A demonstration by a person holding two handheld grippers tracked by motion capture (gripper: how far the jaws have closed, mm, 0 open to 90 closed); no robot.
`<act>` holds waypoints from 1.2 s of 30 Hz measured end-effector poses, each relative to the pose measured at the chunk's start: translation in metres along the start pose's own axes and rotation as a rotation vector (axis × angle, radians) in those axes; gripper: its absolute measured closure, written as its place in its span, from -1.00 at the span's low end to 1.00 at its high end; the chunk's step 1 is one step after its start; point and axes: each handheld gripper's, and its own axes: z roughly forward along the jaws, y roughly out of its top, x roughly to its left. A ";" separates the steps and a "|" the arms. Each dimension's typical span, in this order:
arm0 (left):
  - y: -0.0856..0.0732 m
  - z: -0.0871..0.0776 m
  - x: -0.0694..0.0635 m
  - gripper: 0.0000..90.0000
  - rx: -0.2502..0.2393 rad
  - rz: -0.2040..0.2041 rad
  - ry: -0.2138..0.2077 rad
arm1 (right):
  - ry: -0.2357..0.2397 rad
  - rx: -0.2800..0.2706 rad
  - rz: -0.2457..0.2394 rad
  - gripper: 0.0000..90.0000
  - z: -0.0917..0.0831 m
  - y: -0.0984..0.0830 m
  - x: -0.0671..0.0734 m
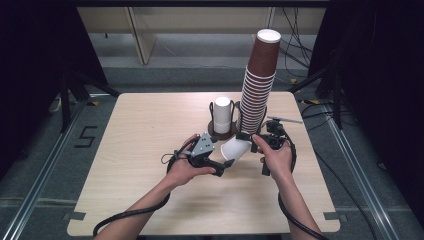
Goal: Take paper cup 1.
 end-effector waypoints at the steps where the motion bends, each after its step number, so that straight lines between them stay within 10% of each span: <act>1: 0.001 0.001 0.000 -0.86 -0.003 -0.002 -0.001 | -0.003 -0.002 -0.013 -0.20 0.000 0.000 0.000; 11: 0.003 0.009 0.002 -0.86 0.005 0.012 -0.012 | 0.011 0.006 0.006 -0.20 0.002 -0.001 0.000; 12: 0.003 0.009 0.001 -0.86 0.003 0.011 -0.013 | 0.013 0.029 0.074 -0.20 0.000 -0.001 0.004; 13: 0.003 0.008 0.001 -0.86 0.002 0.010 -0.014 | 0.011 0.008 0.016 -0.20 0.001 -0.001 -0.001; 20: 0.003 0.007 0.001 -0.85 -0.008 0.010 -0.014 | 0.037 0.003 0.048 -0.20 0.002 -0.001 -0.004; 21: 0.003 0.006 0.001 -0.85 -0.009 0.010 -0.014 | 0.045 0.026 0.114 -0.20 0.001 -0.001 -0.001; 23: 0.003 0.006 0.001 -0.85 -0.008 0.009 -0.014 | 0.046 0.006 0.063 -0.20 0.002 -0.001 -0.005; 36: 0.001 0.009 0.007 -0.81 0.009 0.002 -0.014 | 0.099 0.005 0.110 -0.20 0.000 0.000 -0.008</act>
